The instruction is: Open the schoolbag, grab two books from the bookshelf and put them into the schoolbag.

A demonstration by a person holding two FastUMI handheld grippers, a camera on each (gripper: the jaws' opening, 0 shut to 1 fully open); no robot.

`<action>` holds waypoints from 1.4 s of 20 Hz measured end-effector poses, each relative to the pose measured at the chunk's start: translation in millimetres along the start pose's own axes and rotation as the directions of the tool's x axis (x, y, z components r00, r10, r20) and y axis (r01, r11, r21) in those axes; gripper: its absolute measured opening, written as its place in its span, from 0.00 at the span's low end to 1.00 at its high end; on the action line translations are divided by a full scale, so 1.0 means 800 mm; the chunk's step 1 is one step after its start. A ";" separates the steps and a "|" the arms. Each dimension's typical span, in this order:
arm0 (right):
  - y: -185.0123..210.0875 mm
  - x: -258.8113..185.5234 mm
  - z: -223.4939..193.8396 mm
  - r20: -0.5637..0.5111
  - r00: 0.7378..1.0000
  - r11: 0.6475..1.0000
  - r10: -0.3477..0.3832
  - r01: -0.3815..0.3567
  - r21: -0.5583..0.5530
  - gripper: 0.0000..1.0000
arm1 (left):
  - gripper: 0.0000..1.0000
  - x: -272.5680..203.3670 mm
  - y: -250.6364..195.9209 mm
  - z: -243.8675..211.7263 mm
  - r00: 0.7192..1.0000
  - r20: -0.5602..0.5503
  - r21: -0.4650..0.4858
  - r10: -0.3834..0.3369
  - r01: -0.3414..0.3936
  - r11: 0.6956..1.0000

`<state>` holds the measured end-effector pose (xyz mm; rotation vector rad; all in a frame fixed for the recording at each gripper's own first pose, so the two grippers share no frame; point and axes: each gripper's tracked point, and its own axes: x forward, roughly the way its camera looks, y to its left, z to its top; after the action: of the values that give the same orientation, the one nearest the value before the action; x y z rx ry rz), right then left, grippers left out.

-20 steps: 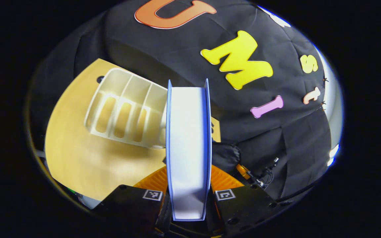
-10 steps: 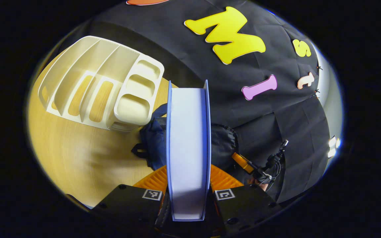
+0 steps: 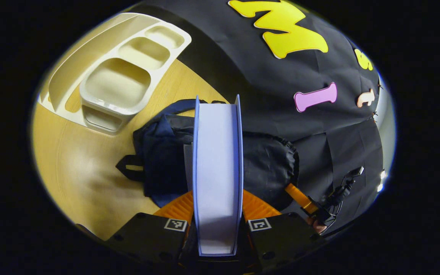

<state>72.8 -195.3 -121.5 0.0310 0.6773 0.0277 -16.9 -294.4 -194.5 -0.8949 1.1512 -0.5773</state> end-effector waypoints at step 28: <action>-0.036 -0.009 0.031 0.009 0.999 0.998 -0.036 0.036 -0.046 0.00 | 0.57 0.225 -0.026 -0.046 0.966 -0.113 -0.220 -0.232 0.203 0.954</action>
<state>83.2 -224.5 -98.8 -0.0256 0.6689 0.0087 8.3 -457.7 -276.6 -1.1866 1.2617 -0.7173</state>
